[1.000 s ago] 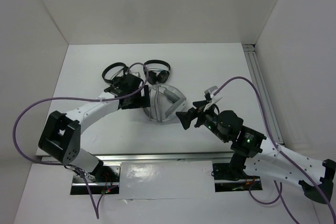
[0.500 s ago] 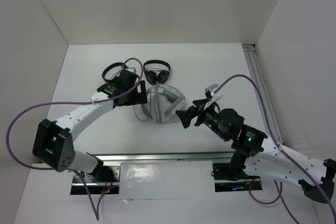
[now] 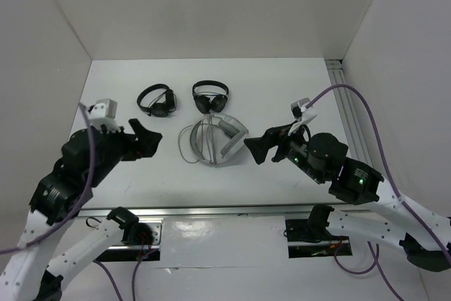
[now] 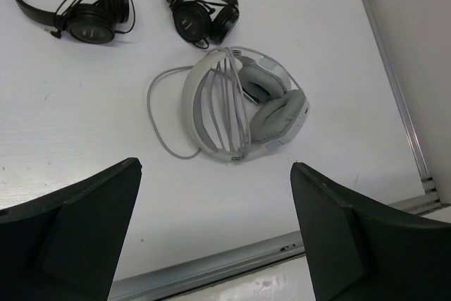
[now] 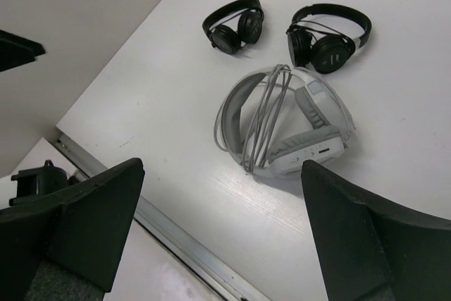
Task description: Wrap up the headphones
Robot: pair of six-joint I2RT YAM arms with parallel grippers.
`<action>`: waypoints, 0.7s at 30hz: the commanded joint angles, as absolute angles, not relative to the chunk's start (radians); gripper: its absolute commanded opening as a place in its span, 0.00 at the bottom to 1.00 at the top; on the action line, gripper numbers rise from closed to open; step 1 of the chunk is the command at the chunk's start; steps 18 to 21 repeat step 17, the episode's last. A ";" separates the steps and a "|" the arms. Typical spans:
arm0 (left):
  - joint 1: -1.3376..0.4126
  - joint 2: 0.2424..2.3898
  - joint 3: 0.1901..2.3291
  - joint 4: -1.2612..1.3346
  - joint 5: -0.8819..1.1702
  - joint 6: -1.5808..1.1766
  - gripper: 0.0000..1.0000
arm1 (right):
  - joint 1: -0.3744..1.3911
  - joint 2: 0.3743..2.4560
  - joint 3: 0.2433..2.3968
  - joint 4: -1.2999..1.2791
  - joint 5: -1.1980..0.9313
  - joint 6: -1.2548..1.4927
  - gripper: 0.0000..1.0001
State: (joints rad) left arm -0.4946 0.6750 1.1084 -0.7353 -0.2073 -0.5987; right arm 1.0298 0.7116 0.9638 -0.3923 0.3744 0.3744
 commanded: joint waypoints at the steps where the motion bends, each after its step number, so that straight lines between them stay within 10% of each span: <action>1: -0.497 0.551 1.153 -0.859 -0.164 -0.540 1.00 | 1.037 0.683 1.047 -0.554 0.383 0.416 1.00; 21: -0.515 0.186 1.322 -1.207 -0.202 -0.581 1.00 | 1.037 0.517 1.069 -0.742 0.365 0.457 1.00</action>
